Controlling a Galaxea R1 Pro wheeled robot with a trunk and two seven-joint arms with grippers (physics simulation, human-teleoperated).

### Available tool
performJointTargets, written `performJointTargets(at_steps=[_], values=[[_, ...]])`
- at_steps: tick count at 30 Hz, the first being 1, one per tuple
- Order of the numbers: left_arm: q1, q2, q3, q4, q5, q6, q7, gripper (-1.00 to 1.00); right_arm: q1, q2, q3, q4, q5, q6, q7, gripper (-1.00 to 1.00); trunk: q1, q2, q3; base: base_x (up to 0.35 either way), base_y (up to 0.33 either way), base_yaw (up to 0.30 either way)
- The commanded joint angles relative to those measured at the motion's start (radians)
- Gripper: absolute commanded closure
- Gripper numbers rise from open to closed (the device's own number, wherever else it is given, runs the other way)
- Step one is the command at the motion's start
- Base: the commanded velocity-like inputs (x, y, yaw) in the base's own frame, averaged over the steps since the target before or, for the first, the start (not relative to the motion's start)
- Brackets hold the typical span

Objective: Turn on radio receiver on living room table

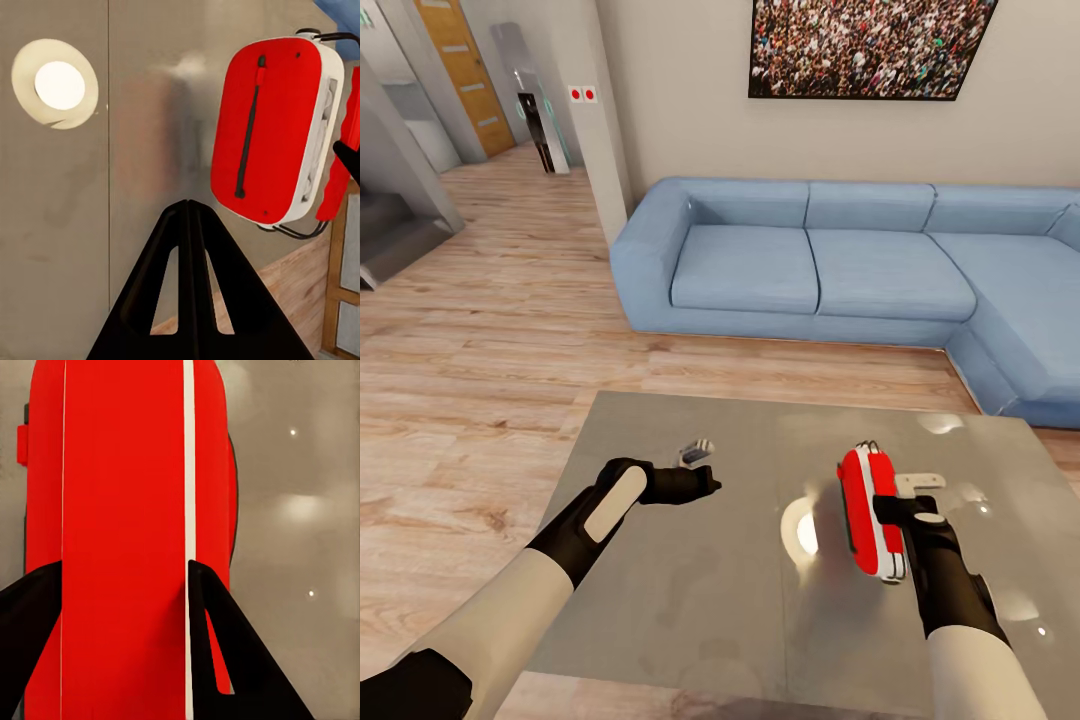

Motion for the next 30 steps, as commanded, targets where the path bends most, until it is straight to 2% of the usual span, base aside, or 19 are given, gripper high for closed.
performJointTargets(at_steps=[1,30], values=[[0.000,0.000,0.000,0.000,0.000,0.000,0.000,1.00,0.000,0.000,0.000,0.000,-0.001,-0.001,-0.001,1.00,0.000,0.000,0.000,0.000,0.000,0.000],[0.000,-0.001,0.000,0.004,0.000,-0.002,0.000,1.00,0.001,-0.003,0.003,0.034,-0.005,0.007,-0.006,1.00,0.000,0.000,0.000,0.000,0.000,0.000]])
